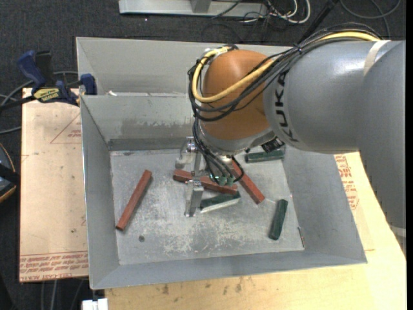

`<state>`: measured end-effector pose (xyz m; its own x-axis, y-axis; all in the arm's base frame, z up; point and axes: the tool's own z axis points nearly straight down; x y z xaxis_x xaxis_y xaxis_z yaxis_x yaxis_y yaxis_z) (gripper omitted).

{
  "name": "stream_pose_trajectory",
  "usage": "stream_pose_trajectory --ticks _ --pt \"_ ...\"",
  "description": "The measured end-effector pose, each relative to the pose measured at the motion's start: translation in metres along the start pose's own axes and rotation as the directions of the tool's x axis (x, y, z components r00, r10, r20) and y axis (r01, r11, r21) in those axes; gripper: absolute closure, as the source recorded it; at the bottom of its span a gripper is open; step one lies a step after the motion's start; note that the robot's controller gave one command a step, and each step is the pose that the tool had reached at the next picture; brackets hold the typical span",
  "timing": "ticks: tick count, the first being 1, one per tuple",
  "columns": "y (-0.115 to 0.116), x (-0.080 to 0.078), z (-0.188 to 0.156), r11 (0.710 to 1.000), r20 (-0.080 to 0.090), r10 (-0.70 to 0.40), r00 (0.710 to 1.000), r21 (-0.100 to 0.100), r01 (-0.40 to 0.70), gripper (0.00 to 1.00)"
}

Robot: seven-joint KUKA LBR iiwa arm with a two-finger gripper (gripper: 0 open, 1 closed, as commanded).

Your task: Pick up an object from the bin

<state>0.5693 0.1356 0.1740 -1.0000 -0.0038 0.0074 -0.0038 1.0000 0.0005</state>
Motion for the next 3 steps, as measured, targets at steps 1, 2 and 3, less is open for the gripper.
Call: stream_pose_trajectory --ticks 1,2,3 --pt "-0.001 -0.002 -0.005 1.000 0.008 0.003 1.000 -0.001 -0.003 0.00" --pt "-0.072 -0.034 0.080 0.995 0.015 -0.095 0.995 -0.002 0.095 1.00" --pt "-0.072 -0.034 0.081 0.995 0.015 -0.095 0.995 -0.001 0.095 0.00"
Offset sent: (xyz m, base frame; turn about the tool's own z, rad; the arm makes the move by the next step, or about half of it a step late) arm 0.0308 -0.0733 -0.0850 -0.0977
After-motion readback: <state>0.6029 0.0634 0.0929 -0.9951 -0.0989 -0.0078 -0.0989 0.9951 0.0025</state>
